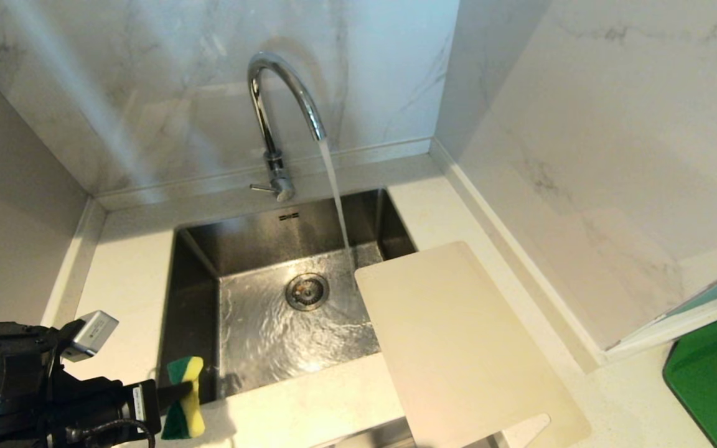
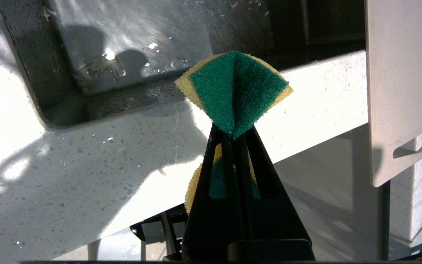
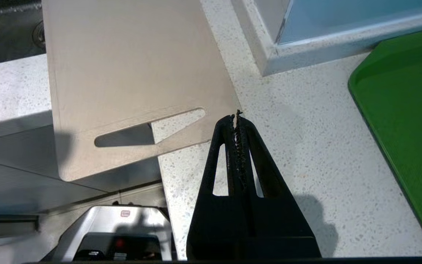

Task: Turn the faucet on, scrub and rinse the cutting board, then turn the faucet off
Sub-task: Put down the cleaning cloth

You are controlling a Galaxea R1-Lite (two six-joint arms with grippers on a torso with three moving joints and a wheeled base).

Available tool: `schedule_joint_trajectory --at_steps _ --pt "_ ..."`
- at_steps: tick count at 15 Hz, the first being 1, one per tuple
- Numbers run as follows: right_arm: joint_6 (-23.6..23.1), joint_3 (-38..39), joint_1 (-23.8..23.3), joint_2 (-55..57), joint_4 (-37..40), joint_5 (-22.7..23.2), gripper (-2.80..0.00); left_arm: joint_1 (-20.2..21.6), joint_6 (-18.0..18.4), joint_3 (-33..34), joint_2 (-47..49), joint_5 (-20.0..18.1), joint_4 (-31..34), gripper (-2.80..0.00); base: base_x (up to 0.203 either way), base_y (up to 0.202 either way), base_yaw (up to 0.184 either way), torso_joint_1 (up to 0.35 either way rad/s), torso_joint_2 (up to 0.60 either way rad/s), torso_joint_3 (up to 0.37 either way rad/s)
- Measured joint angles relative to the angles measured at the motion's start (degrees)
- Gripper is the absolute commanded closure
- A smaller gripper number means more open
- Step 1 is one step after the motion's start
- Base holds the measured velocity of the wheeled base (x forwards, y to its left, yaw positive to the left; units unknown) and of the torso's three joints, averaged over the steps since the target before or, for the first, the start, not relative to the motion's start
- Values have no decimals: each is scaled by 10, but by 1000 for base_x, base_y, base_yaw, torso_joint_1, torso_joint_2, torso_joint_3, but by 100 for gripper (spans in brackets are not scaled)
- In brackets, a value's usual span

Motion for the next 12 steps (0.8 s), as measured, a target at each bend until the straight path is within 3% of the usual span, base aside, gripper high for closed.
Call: schedule_joint_trajectory --at_steps 2,5,10,12 --pt "0 -3 7 0 12 5 0 0 2 0 0 0 0 0 0 0 0 0 0 0" --pt "-1 -8 64 -8 32 3 0 0 15 -1 0 0 0 0 0 0 0 0 0 0" --pt "-26 -6 89 -124 77 -69 0 0 23 0 -5 1 0 0 0 0 0 0 0 0" --pt "-23 -1 90 -146 80 -88 0 0 51 0 -5 4 0 0 0 0 0 0 0 0"
